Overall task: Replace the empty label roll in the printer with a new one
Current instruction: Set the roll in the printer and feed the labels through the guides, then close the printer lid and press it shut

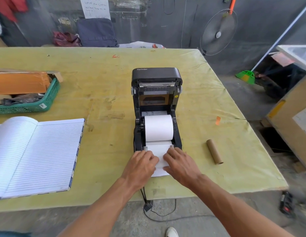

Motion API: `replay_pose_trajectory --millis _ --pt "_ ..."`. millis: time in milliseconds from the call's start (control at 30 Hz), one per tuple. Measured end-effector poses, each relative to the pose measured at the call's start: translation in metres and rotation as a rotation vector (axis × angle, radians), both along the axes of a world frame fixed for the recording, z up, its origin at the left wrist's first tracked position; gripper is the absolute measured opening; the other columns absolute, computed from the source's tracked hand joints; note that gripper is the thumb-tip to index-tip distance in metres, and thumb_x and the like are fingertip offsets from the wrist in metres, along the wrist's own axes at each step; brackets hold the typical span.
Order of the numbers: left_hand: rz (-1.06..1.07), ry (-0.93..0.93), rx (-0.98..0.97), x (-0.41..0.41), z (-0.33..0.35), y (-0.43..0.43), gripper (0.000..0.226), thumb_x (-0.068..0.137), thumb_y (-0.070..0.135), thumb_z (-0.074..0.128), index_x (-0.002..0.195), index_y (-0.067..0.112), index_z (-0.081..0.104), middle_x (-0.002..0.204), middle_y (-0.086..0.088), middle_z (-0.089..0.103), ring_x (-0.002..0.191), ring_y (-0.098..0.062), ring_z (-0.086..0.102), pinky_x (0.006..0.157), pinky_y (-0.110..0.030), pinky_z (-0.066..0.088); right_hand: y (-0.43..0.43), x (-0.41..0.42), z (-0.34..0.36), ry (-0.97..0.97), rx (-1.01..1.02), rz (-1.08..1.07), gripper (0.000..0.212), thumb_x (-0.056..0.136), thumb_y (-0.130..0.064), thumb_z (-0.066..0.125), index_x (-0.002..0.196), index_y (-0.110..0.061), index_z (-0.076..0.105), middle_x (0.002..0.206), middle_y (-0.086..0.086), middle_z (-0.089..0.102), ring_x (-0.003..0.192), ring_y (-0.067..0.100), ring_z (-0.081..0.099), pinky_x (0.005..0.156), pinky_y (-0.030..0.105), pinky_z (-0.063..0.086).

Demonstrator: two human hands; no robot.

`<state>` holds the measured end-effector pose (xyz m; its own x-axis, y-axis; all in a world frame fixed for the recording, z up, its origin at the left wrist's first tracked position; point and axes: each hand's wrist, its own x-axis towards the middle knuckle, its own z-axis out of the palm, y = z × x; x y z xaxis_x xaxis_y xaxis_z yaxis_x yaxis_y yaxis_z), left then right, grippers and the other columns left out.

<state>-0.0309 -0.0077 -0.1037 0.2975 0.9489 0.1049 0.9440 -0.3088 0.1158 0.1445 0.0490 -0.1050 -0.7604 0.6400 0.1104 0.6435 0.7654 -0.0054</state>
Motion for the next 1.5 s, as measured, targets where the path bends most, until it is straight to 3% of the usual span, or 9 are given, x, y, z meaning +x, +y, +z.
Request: replay_pose_trajectory --millis 267,400,500,767,967,1100,1300,1400,1500 --pt "-0.010 0.073 0.119 0.000 -0.006 -0.012 0.048 0.059 -0.018 0.051 0.096 0.010 0.064 0.092 -0.009 0.063 0.077 -0.025 0.057 0.069 -0.036 0.053 -0.015 -0.002 -0.003 0.033 -0.001 -0.097 0.035 0.059 -0.008 0.091 0.080 -0.010 0.063 0.081 0.006 0.062 0.068 0.024 0.057 0.059 0.032 0.050" --pt "-0.003 0.046 0.092 -0.003 -0.005 -0.013 0.048 0.057 -0.016 0.067 0.097 0.011 0.065 0.095 -0.008 0.065 0.078 -0.025 0.057 0.069 -0.035 0.052 -0.022 -0.005 -0.008 -0.018 -0.044 -0.189 0.029 0.081 -0.003 0.070 0.107 -0.011 0.062 0.111 0.006 0.060 0.097 0.024 0.053 0.083 0.029 0.045" --pt "-0.021 -0.006 0.049 -0.006 -0.006 -0.009 0.025 0.081 0.002 0.064 0.105 0.011 0.065 0.103 -0.007 0.066 0.088 -0.027 0.058 0.078 -0.037 0.049 -0.022 -0.009 -0.004 0.026 -0.106 -0.242 0.029 0.086 -0.004 0.056 0.114 -0.008 0.062 0.117 0.007 0.060 0.106 0.026 0.051 0.090 0.030 0.043" --pt "0.129 -0.264 -0.021 -0.011 0.013 0.013 0.030 0.094 0.012 0.045 0.113 0.017 0.069 0.107 -0.002 0.073 0.093 -0.025 0.067 0.076 -0.036 0.056 0.003 -0.017 0.026 0.044 -0.301 -0.359 0.031 0.085 -0.006 0.046 0.104 -0.007 0.070 0.108 0.010 0.069 0.095 0.033 0.063 0.077 0.040 0.054" --pt "0.345 -0.608 0.303 -0.018 0.057 0.059 0.021 0.093 0.011 0.054 0.099 0.011 0.073 0.083 0.000 0.074 0.068 -0.013 0.063 0.055 -0.016 0.043 0.036 -0.017 0.049 0.248 -0.260 -0.440 0.035 0.083 -0.007 0.046 0.101 -0.020 0.074 0.104 0.004 0.075 0.089 0.032 0.067 0.073 0.038 0.057" --pt "0.586 -0.815 0.512 -0.025 0.097 0.104 0.017 0.094 0.011 0.053 0.105 0.012 0.066 0.101 -0.003 0.069 0.086 -0.018 0.063 0.069 -0.019 0.042 0.077 -0.011 0.083 0.519 -0.158 -0.539 0.032 0.087 -0.005 0.047 0.100 -0.012 0.075 0.103 0.007 0.076 0.091 0.032 0.068 0.076 0.040 0.057" --pt "0.872 -0.946 0.335 -0.029 0.138 0.158 0.064 0.095 0.049 0.047 0.145 0.009 0.038 0.148 -0.012 0.042 0.127 -0.028 0.048 0.094 -0.035 0.040 0.136 -0.015 0.136 0.873 -0.276 -0.684 0.043 0.101 -0.035 0.049 0.138 -0.013 0.050 0.135 0.012 0.058 0.119 0.029 0.057 0.099 0.041 0.045" --pt "0.922 -0.980 0.138 -0.025 0.145 0.178 0.066 0.096 0.058 0.036 0.138 0.008 0.045 0.137 -0.014 0.054 0.111 -0.032 0.055 0.077 -0.034 0.043 0.155 -0.025 0.151 0.905 -0.533 -0.674 0.065 0.102 -0.051 0.038 0.153 -0.010 0.030 0.154 0.014 0.040 0.137 0.033 0.041 0.109 0.046 0.036" --pt "0.969 -1.009 0.163 -0.024 0.140 0.181 0.052 0.097 0.051 0.039 0.126 0.010 0.053 0.111 -0.007 0.065 0.086 -0.025 0.059 0.059 -0.031 0.037 0.161 -0.037 0.149 0.867 -0.705 -0.584 0.065 0.102 -0.056 0.028 0.139 -0.005 0.045 0.133 0.014 0.058 0.120 0.031 0.053 0.099 0.044 0.044"
